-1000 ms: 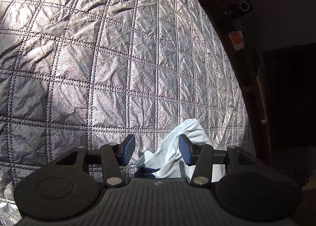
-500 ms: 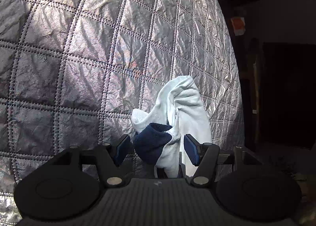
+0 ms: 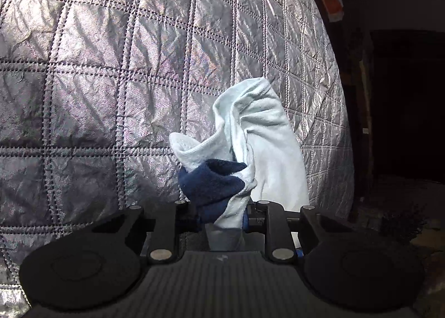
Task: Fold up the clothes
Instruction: 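Grasp the folded shirt edge with the left gripper while the right gripper grips beside it, then lift the folded light-blue shirt with both grippers and carry it toward the clothes stack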
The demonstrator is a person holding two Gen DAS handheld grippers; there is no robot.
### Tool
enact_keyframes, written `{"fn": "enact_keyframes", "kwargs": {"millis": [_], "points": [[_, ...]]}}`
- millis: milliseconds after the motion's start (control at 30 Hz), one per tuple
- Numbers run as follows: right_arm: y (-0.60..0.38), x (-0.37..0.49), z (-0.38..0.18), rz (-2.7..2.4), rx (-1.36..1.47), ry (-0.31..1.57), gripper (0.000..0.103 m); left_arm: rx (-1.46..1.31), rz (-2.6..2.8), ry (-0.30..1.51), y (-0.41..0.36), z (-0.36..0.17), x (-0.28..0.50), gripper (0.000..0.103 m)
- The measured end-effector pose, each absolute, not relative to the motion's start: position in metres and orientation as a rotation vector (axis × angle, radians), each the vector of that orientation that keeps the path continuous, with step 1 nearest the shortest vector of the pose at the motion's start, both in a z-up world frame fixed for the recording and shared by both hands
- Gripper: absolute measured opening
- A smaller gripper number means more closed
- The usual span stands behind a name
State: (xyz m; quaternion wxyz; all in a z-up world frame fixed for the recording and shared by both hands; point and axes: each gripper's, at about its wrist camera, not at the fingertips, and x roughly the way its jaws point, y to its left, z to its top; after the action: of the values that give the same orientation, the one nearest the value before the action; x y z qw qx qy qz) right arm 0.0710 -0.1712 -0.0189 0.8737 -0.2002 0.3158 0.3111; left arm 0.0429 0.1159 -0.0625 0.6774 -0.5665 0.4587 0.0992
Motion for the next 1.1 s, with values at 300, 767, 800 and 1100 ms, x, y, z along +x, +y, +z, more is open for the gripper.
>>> {"fn": "enact_keyframes", "kwargs": {"millis": [300, 767, 800, 1100], "points": [[-0.147, 0.07, -0.056, 0.707, -0.592, 0.758, 0.003, -1.033, 0.21, 0.973, 0.093, -0.028, 0.054, 0.012], [-0.195, 0.061, -0.059, 0.635, -0.144, 0.842, 0.004, -0.762, 0.124, 0.891, 0.058, 0.006, 0.064, 0.012], [-0.197, 0.062, -0.059, 0.631, -0.122, 0.849, 0.003, -0.749, 0.113, 0.88, 0.055, 0.009, 0.064, 0.012], [-0.237, 0.067, -0.059, 0.545, 0.018, 0.844, 0.007, -0.604, -0.021, 0.793, 0.018, 0.029, 0.064, 0.012]]}}
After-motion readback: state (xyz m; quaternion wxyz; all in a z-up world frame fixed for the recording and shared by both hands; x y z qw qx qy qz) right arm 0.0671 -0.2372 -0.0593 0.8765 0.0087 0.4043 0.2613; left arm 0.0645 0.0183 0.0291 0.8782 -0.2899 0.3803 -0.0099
